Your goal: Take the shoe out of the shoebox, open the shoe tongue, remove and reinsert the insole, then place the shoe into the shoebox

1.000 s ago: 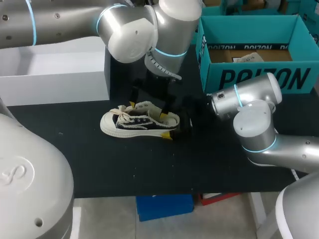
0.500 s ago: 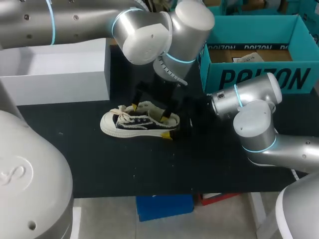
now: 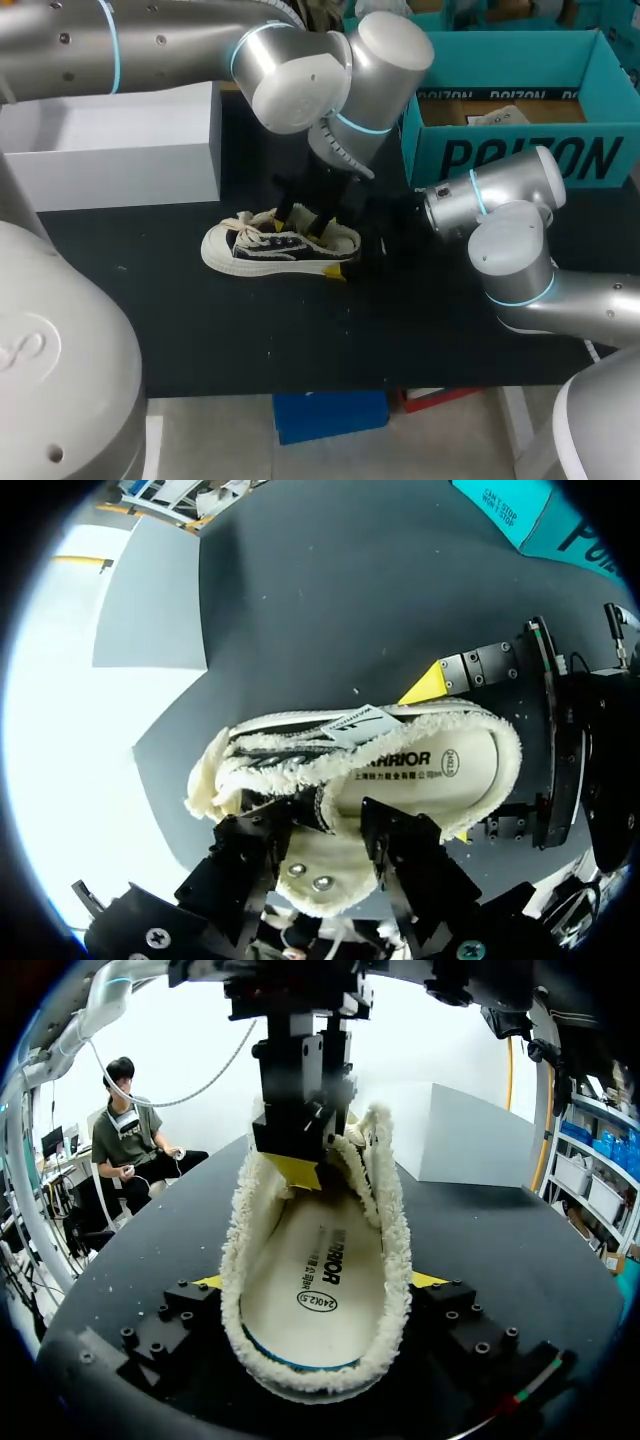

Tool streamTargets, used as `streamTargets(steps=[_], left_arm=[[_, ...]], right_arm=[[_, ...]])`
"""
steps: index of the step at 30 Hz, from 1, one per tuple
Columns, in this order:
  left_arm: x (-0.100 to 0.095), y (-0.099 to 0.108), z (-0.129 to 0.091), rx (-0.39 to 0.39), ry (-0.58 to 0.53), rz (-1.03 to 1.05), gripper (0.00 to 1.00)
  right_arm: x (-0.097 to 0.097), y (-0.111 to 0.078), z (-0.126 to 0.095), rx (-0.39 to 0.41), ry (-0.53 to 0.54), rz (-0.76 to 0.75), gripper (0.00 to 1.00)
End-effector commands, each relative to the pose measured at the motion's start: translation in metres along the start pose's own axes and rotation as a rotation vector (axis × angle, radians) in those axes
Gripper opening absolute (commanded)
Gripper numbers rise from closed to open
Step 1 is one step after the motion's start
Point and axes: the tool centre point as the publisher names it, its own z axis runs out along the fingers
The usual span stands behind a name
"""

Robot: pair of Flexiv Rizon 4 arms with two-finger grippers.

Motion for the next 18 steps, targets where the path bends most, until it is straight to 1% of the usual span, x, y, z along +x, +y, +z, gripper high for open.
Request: streamTargets(steps=[1, 6, 11, 18], left_arm=[[0.0, -0.002, 0.002, -0.007, -0.001, 0.004, 0.0], [-0.005, -0.002, -0.006, 0.016, 0.012, 0.009, 0.0], [-0.011, 0.001, -0.014, 0.037, 0.08, 0.011, 0.0], [-0.023, 0.006, -0.018, 0.077, 0.172, 0.005, 0.0]], right_arm=[[-0.001, -0.004, 0.007, 0.001, 0.0, 0.002, 0.0], [-0.001, -0.004, 0.007, 0.001, 0.0, 0.002, 0.0], [-0.001, -0.004, 0.007, 0.001, 0.0, 0.002, 0.0], [-0.001, -0.004, 0.007, 0.001, 0.0, 0.002, 0.0]])
